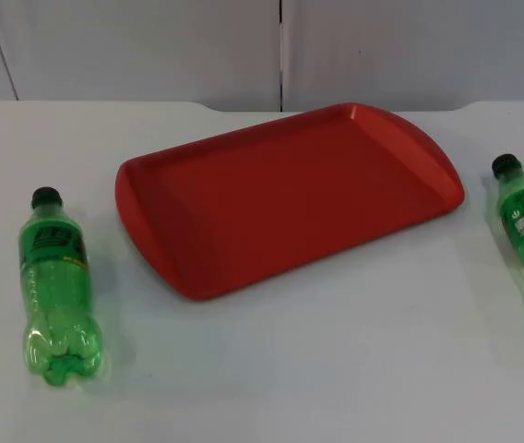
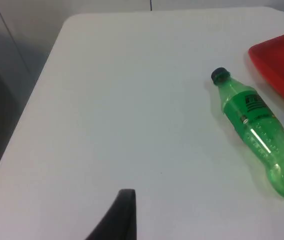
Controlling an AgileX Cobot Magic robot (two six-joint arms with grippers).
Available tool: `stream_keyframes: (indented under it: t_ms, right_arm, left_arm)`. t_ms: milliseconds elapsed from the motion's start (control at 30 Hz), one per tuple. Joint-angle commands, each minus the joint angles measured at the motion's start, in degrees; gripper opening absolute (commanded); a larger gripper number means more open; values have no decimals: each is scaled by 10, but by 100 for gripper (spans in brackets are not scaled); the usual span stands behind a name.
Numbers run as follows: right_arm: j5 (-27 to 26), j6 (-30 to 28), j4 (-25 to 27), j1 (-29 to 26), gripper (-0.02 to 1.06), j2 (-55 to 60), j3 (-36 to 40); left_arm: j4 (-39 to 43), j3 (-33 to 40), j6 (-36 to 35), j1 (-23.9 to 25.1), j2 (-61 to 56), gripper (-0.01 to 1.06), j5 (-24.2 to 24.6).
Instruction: Place the bottle upright on the tray.
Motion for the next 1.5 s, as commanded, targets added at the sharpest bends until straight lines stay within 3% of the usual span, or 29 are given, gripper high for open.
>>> stream_keyframes:
  t_ms: [0,600,900,1467]
  right_arm:
    - [-3,0,3,-3,88,-2,1]
    - [-3,0,3,-3,88,-2,1]
    - [-3,0,3,-3,88,-2,1]
    - [-3,0,3,-3,88,-2,1]
  left_arm:
    - [-5,-8,0,-3,-2,105,-5]
    - [-21,-134,0,-3,178,105,-11]
    - [-38,-140,0,-3,260,105,-26]
    - [-81,-140,13,-3,423,105,-97]
